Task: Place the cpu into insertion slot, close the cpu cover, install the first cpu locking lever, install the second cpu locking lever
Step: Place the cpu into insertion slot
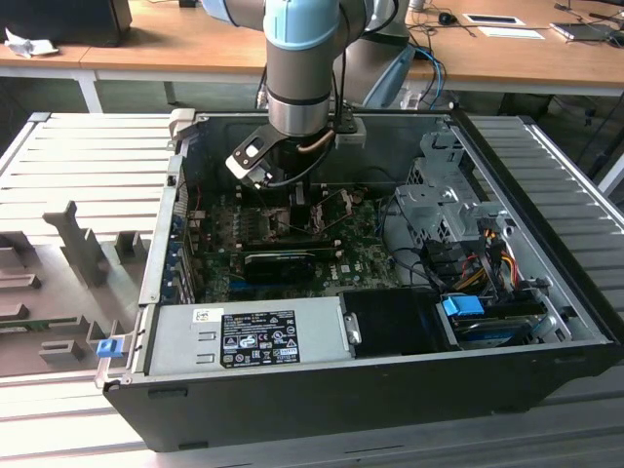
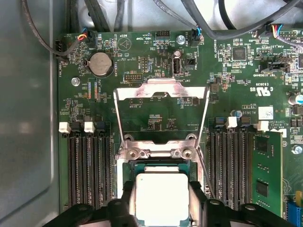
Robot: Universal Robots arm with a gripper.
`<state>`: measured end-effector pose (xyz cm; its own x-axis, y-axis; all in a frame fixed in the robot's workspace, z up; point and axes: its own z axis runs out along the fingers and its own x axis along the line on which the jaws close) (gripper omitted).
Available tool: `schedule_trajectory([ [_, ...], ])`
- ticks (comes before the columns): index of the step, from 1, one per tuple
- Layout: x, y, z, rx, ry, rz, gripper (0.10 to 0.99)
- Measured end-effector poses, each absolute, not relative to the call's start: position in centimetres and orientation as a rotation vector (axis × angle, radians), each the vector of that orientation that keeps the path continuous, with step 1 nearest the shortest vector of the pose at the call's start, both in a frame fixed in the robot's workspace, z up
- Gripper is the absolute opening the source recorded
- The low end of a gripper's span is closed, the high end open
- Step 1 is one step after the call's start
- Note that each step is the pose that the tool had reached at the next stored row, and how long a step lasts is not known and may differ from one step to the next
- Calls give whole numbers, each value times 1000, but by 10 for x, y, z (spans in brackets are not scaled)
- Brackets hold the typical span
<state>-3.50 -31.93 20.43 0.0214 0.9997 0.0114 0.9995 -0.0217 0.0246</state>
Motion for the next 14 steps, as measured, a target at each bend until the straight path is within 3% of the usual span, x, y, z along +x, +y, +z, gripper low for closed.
schedule_trajectory([
  [1, -35, -319, 204, 2238, 2190, 40, 600],
  [6, -35, -317, 209, 2238, 2190, 39, 588],
  [14, -35, -317, 215, 2236, 2188, 34, 106],
])
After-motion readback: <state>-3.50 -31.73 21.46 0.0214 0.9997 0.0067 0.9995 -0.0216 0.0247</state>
